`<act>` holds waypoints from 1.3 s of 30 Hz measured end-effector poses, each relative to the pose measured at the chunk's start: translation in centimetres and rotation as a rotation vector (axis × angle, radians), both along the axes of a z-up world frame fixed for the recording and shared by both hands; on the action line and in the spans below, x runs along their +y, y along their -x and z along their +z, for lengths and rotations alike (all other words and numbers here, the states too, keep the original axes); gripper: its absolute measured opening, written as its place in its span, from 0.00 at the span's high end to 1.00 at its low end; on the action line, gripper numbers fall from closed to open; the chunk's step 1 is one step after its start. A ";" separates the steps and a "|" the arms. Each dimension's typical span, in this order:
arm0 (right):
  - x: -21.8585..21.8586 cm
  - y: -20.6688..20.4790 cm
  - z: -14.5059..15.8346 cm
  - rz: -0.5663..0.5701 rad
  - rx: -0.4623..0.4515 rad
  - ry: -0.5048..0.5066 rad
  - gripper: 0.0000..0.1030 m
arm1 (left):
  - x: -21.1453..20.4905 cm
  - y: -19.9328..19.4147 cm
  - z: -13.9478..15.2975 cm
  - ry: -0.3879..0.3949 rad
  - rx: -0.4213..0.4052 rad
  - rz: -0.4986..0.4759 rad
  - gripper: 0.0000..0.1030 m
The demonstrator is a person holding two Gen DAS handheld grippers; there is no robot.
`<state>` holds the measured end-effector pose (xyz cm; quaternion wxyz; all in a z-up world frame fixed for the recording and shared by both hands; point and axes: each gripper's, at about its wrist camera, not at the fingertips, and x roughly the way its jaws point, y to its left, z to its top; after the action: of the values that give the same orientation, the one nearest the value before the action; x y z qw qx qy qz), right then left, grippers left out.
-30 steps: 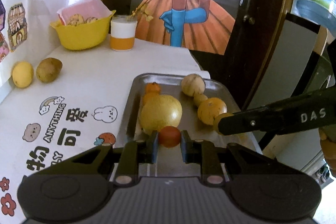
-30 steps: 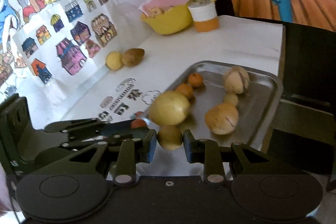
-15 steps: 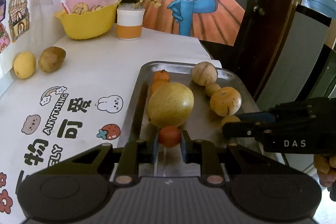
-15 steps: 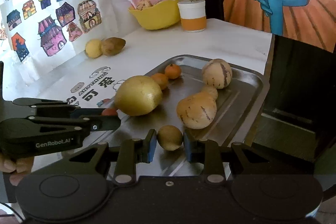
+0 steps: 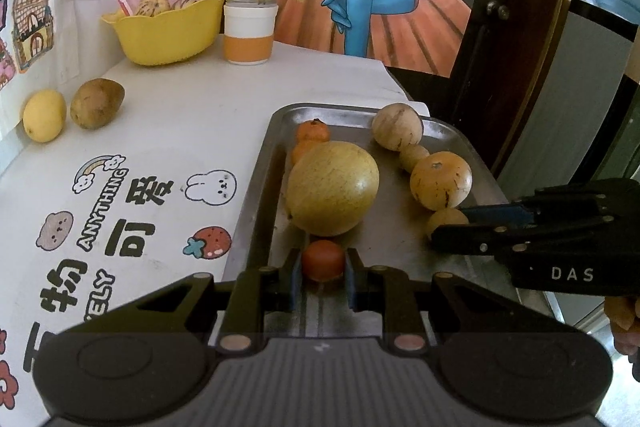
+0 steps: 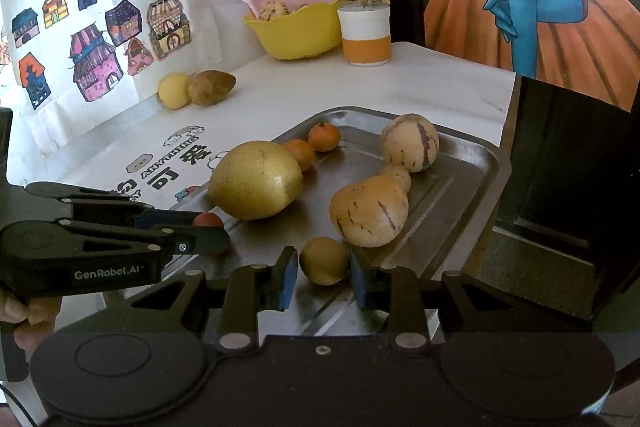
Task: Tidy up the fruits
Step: 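Carry both small fruits onto the metal tray and open both tools, then withdraw both tools from the tray toward the lemon and brown pear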
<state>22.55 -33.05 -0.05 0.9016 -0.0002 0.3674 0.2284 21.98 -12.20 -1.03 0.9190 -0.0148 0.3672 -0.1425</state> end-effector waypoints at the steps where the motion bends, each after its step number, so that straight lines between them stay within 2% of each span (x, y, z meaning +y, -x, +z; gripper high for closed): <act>1: 0.0 0.0 0.0 -0.002 0.001 -0.001 0.69 | 0.0 0.0 0.0 0.001 0.001 -0.001 0.76; 11: -0.2 1.2 0.7 -0.015 -0.024 0.003 0.51 | 0.4 0.6 0.6 0.023 0.012 0.014 0.66; 13: -0.3 1.7 1.2 -0.020 -0.034 0.007 0.47 | 0.7 1.0 1.0 0.028 0.004 0.018 0.58; 15: -0.4 2.3 1.8 -0.022 -0.046 0.012 0.42 | 1.0 1.4 1.6 0.039 -0.012 0.031 0.34; 16: -0.4 2.6 2.1 -0.023 -0.053 0.015 0.40 | 1.2 1.7 2.0 0.047 -0.023 0.039 0.31; 19: -0.5 3.8 3.0 -0.026 -0.070 0.018 0.27 | 1.8 2.5 2.9 0.061 -0.047 0.044 0.23; 21: -0.6 4.6 3.7 -0.031 -0.076 0.006 0.15 | 2.2 3.1 3.4 0.064 -0.062 0.047 0.11; 24: -0.4 6.1 4.7 -0.027 -0.086 0.001 0.05 | 2.9 4.2 4.0 0.064 -0.085 0.049 0.01; 31: 0.8 9.6 5.8 -0.022 -0.088 0.032 0.01 | 4.8 7.1 5.2 0.055 -0.069 0.032 0.01; 35: 2.3 11.5 5.5 0.000 -0.033 0.067 0.01 | 5.9 8.9 5.7 0.022 -0.059 0.019 0.01; 39: 4.4 13.3 5.1 0.048 0.050 0.068 0.01 | 7.5 10.3 5.8 -0.037 -0.011 0.013 0.01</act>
<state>9.26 -28.66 5.07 0.8858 -0.0340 0.3974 0.2374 11.71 -4.68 4.77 0.9220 0.0007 0.3647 -0.1297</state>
